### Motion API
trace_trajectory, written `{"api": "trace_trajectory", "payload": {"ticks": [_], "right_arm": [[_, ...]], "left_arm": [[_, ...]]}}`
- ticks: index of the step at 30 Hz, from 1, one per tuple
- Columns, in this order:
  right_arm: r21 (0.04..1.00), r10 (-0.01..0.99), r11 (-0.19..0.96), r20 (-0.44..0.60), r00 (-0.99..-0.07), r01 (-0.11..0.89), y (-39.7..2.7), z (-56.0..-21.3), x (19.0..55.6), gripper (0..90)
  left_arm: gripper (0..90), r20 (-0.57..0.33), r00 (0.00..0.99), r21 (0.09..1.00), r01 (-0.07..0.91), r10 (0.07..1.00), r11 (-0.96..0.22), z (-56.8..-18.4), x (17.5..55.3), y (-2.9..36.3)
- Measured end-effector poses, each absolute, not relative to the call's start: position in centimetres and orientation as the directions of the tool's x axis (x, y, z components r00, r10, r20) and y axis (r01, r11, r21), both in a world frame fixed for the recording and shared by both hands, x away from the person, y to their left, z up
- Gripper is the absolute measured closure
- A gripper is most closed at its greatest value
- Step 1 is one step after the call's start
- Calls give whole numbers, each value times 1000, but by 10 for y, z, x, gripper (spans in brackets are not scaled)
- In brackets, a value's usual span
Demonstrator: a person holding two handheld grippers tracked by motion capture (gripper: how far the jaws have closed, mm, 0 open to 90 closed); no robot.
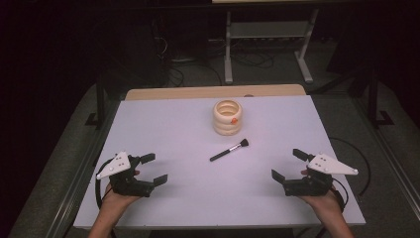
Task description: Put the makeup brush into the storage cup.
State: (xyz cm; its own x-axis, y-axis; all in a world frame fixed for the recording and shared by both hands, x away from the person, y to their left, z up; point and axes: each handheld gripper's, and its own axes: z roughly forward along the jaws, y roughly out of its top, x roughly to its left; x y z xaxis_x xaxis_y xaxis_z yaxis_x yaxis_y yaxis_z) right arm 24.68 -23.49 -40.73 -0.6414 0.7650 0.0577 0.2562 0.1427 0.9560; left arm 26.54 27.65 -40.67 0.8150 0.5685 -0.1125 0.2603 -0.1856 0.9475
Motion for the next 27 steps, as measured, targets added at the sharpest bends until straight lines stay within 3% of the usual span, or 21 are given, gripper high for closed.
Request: {"api": "trace_trajectory", "payload": {"ticks": [27], "right_arm": [[956, 758, 155, 46, -650, 249, -231, -407, 247, 0]], "left_arm": [[103, -113, 824, 954, 246, 555, -170, -399, 278, 274]]}}
